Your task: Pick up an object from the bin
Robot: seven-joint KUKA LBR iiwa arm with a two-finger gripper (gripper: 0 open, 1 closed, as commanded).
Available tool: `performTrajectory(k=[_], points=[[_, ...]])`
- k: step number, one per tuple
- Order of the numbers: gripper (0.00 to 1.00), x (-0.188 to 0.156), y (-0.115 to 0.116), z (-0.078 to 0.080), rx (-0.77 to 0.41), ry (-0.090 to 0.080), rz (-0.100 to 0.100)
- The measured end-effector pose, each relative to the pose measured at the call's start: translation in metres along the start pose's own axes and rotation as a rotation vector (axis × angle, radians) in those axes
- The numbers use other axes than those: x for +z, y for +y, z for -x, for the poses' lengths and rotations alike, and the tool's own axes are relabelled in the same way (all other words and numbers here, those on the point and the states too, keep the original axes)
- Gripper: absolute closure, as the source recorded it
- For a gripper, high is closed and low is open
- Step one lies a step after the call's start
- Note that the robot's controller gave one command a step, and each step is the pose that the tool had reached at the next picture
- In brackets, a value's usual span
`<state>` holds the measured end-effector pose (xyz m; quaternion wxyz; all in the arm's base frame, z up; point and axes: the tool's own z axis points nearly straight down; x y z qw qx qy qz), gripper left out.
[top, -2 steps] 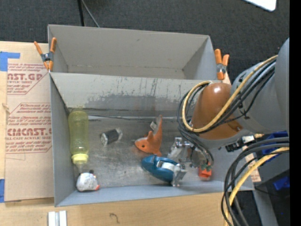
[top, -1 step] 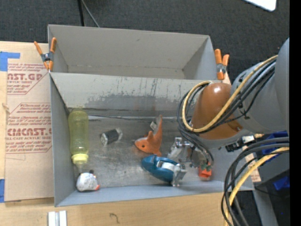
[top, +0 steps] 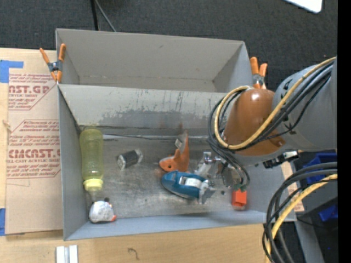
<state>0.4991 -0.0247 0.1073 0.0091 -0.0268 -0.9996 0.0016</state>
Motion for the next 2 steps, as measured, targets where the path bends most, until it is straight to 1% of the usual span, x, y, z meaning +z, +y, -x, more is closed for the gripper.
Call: performTrajectory(k=[1, 2], points=[[1.00, -0.037, 0.009, 0.004, 0.086, -0.018, 0.005], [1.00, -0.111, 0.004, -0.012, 0.002, -0.016, 0.004]])
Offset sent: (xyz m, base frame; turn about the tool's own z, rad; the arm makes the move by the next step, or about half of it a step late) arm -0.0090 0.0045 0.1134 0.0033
